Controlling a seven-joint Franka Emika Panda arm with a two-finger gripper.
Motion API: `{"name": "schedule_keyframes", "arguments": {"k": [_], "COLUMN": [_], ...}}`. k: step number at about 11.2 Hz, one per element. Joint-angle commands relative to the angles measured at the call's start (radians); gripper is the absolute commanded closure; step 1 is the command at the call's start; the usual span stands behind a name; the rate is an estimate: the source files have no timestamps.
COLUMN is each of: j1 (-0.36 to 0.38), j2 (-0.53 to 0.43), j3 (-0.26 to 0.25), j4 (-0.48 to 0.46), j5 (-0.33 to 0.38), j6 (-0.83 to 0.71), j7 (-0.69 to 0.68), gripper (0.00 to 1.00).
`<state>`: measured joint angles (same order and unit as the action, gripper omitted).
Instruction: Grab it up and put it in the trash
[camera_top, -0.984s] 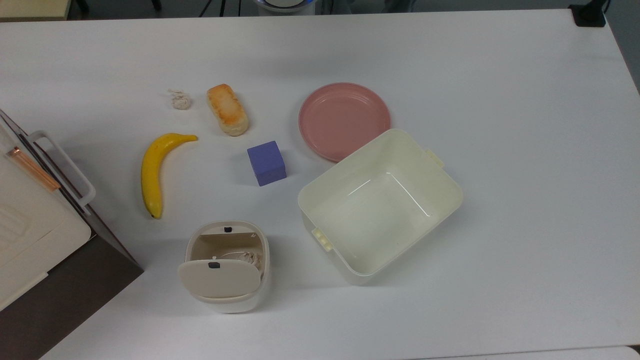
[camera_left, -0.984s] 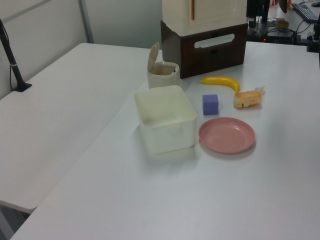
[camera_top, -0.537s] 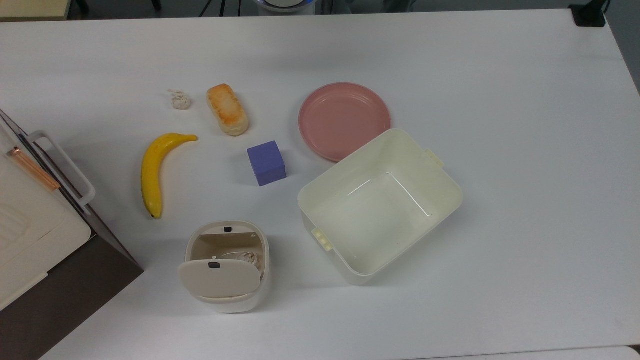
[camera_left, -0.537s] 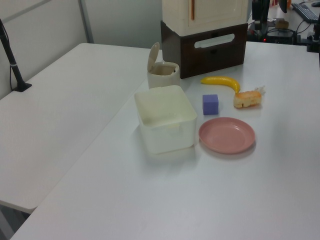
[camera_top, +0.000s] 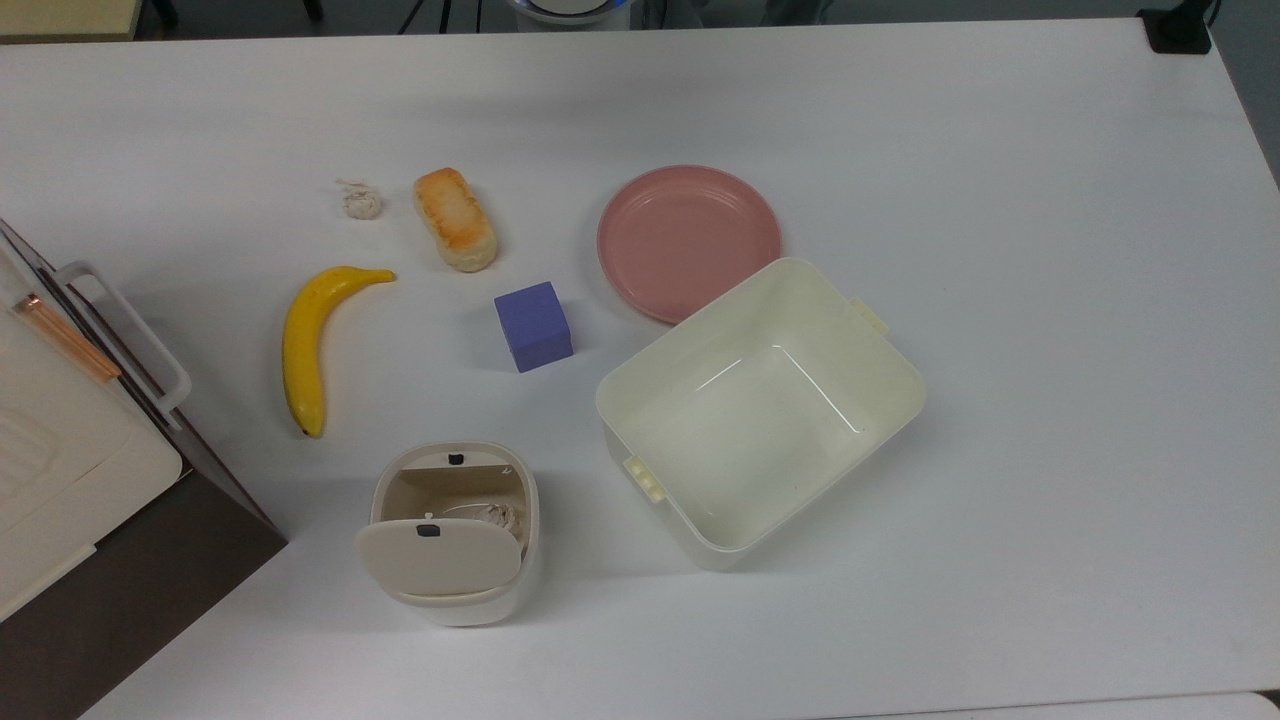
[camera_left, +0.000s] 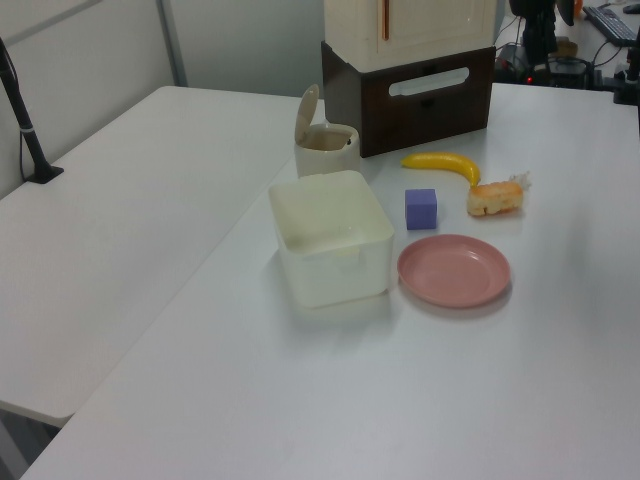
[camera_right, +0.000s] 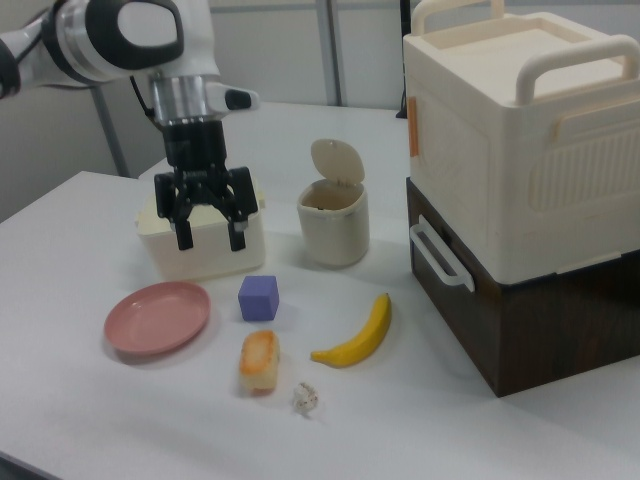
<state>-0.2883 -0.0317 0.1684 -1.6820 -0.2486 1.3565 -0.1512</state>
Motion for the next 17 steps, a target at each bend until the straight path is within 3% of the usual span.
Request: {"name": "schedule_keyframes", "arguments": {"k": [1, 3, 6, 8, 17], "j1": [-0.032, -0.040, -0.040, -0.043, -0.147], "j2": [-0.027, -0.031, -0.044, -0.040, 0.061], "j3": [-0.015, -0.041, -0.049, -0.050, -0.056], "j4": [-0.094, -0.140, -0.295, -0.352, -0.403], "j5": [-0.026, -0.014, -0.011, -0.012, -0.078], "j6": [0.067, 0.187, 0.457, 0.541, 0.664], "j7": [-0.070, -0.071, -0.048, -0.048, -0.093], "gripper": [0.00, 0.00, 0.00, 0.00, 0.00]}}
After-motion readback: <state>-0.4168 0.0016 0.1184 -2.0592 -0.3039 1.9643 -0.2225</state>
